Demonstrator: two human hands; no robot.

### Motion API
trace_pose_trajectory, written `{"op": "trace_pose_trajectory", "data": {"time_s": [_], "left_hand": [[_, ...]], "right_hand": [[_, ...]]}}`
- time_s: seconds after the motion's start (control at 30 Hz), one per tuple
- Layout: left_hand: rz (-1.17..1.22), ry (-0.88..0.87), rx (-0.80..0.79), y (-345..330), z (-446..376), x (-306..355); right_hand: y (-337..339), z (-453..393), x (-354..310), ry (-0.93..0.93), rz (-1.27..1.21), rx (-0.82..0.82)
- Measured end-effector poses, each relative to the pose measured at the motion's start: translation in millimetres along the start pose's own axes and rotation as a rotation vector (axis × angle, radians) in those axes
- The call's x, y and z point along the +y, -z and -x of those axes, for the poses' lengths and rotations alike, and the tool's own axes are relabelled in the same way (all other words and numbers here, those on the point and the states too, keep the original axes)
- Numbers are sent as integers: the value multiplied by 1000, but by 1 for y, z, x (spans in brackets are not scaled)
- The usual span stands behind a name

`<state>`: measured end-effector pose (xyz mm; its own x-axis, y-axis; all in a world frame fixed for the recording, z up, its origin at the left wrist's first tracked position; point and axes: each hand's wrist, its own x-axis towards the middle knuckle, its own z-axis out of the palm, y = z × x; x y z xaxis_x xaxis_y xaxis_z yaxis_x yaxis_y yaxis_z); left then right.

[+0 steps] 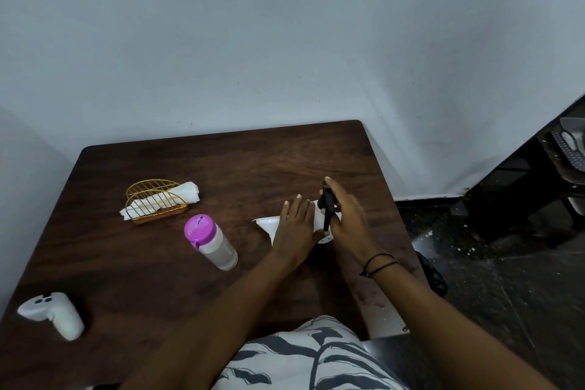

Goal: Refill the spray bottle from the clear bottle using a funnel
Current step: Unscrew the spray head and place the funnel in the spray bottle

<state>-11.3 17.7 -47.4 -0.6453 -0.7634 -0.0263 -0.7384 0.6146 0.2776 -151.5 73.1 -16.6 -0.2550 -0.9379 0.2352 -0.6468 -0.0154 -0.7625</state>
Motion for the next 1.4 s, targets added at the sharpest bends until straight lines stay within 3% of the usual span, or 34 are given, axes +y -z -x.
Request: {"op": "trace_pose_trajectory", "data": {"time_s": [0.63, 0.83, 0.93, 1.4], "left_hand": [[-194, -24, -100, 2, 5, 0], [-213, -38, -71, -4, 5, -2], [-167, -55, -57, -2, 5, -1], [-132, -7, -87, 2, 3, 1]], "right_hand": [[-7, 15, 15, 148, 80, -76], [-31, 15, -16, -98, -52, 172], [-36, 10, -24, -135, -96, 313], [-23, 4, -15, -263, -412, 232]]}}
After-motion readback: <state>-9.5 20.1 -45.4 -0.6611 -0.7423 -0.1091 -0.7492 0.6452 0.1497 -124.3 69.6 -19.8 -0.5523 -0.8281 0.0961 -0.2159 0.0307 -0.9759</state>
